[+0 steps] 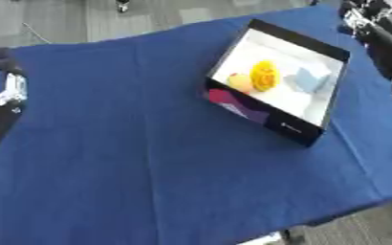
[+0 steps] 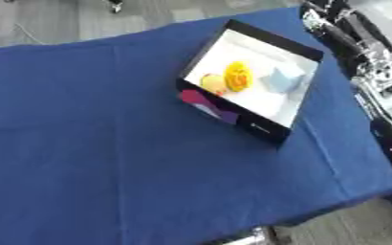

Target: Pick up the objects with one hand, pass them to the other hand, and then place them into the box on the other side of the table.

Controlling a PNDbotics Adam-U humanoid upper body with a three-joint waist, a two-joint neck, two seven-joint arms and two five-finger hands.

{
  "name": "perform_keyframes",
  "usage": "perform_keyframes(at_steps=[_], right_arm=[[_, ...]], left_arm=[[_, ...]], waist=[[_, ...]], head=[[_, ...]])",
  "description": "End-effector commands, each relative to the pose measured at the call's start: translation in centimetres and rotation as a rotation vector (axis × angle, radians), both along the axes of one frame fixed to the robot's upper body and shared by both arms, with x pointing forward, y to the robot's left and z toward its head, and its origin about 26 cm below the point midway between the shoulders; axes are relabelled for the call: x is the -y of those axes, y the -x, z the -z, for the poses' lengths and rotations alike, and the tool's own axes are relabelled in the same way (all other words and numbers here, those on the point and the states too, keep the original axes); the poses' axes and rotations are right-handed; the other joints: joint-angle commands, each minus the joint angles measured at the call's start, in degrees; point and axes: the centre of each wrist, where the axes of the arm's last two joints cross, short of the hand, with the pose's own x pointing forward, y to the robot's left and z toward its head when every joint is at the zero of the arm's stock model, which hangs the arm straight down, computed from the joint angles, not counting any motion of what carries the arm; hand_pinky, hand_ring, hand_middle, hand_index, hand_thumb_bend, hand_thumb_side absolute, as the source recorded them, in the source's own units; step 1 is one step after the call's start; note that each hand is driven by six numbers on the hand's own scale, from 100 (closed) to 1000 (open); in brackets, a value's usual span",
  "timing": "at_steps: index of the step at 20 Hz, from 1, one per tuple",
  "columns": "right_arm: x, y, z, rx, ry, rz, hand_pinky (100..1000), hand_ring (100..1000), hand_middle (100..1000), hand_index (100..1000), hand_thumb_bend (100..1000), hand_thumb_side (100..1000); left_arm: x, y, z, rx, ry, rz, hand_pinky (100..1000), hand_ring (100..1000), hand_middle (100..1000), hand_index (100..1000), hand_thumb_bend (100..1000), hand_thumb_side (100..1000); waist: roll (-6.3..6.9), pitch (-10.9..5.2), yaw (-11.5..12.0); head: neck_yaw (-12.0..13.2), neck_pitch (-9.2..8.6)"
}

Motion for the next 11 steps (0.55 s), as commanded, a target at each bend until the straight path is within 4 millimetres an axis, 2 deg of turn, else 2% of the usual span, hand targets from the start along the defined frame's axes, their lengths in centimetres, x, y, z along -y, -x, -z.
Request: perform_keyframes(at_steps=[1,6,11], right_arm=[[-0.5,1.1,-1.5,0.084,-0.024,-0.004,928,978,1000,1000,100,556],[-0.9,2.4,-0.9,0.119,-0.061,0.021,920,961,1000,1000,100,558],[-1.1,3.3,0.0,0.148,-0.072,0.046,925,984,1000,1000,100,553]], left_arm=[[-2.0,0.4,-1.4,0.049,0.026,-0.057,854,717,728,784,100,741],[-4.1,1.2,-1.1,0.025,0.111,-0.13,855,735,761,810,100,755],[-5.5,1.9,-0.6,0.011,0.224,-0.18,852,746,782,821,100,789]], waist=[[0.56,-1.73,0.1],[0.59,-1.59,0.21],[0.53,-1.39,0.37]], head=[[1.6,-0.27],[4.43,-0.58],[6.58,-1.05]])
